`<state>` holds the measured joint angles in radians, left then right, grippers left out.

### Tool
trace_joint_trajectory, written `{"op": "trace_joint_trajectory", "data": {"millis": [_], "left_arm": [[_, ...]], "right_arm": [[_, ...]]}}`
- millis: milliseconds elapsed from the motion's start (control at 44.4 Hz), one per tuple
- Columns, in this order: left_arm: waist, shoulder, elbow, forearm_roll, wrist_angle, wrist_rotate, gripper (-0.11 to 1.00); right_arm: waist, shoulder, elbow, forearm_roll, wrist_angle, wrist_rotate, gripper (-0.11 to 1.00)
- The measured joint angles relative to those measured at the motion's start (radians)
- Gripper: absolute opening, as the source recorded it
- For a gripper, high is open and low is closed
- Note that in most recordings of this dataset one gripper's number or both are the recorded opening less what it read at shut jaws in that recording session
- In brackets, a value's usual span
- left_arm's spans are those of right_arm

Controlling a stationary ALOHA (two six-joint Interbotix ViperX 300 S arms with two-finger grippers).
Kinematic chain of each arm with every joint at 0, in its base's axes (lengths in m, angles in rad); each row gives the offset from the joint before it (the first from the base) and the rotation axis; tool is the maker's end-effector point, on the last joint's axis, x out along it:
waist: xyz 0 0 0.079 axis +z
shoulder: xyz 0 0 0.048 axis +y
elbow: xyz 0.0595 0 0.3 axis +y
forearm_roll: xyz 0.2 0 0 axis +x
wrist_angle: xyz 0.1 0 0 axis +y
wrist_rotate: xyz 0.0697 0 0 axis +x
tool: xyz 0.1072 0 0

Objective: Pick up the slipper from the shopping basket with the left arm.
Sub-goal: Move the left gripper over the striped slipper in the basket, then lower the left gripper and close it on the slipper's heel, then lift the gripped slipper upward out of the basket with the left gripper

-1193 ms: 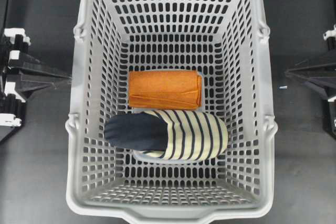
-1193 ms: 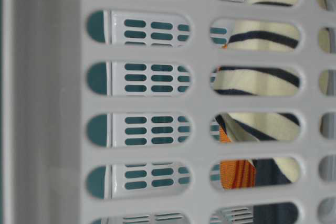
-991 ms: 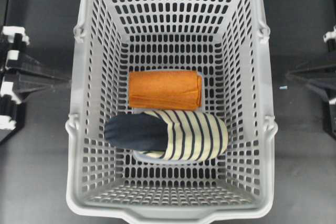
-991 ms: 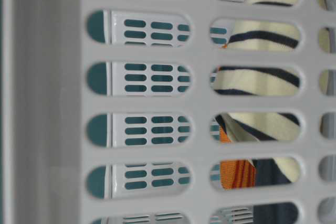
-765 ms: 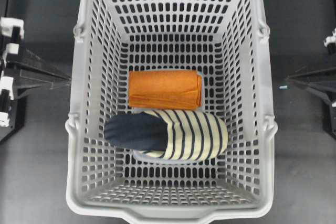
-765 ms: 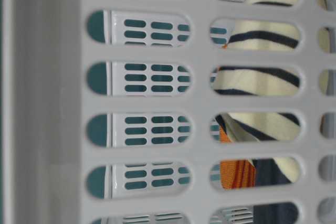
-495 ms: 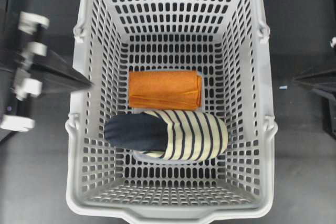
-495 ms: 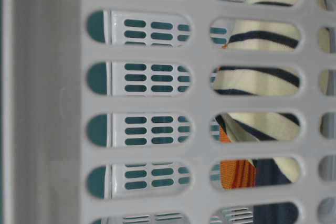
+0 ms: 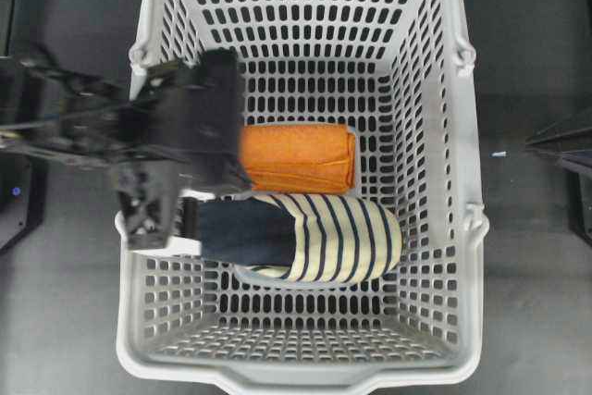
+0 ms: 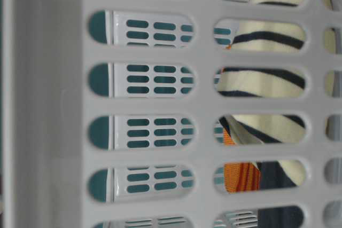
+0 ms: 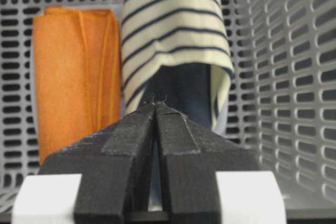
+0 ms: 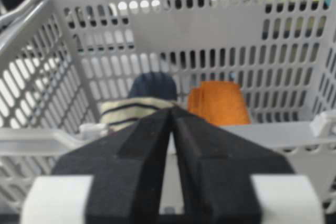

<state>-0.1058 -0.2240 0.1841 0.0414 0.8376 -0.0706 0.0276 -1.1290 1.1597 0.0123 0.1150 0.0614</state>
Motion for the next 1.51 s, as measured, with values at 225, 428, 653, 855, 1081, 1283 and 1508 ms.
{"op": "trace_joint_trajectory", "data": {"millis": [225, 428, 653, 855, 1081, 1283, 1508], "left_arm": [[-0.003, 0.163, -0.164, 0.000, 0.095, -0.011, 0.31], [-0.023, 0.311, -0.287, 0.000, 0.219, -0.017, 0.87], [-0.051, 0.428, -0.359, 0.000, 0.262, -0.038, 0.91], [-0.061, 0.489, -0.344, 0.000, 0.255, -0.061, 0.91], [-0.060, 0.525, -0.264, 0.000, 0.201, -0.069, 0.90], [-0.060, 0.522, -0.218, 0.000, 0.110, -0.074, 0.84], [-0.060, 0.515, -0.212, 0.000, 0.101, -0.061, 0.29]], "right_arm": [[-0.012, -0.005, 0.000, 0.002, 0.005, 0.000, 0.75], [-0.015, -0.017, -0.002, 0.005, 0.009, 0.028, 0.80], [-0.014, -0.035, 0.003, 0.005, 0.012, 0.029, 0.80], [-0.015, -0.055, 0.017, 0.005, 0.012, 0.029, 0.79], [-0.015, -0.054, 0.023, 0.005, 0.012, 0.029, 0.79], [-0.015, -0.055, 0.029, 0.005, 0.012, 0.029, 0.79], [-0.020, -0.055, 0.029, 0.005, 0.012, 0.029, 0.79]]}}
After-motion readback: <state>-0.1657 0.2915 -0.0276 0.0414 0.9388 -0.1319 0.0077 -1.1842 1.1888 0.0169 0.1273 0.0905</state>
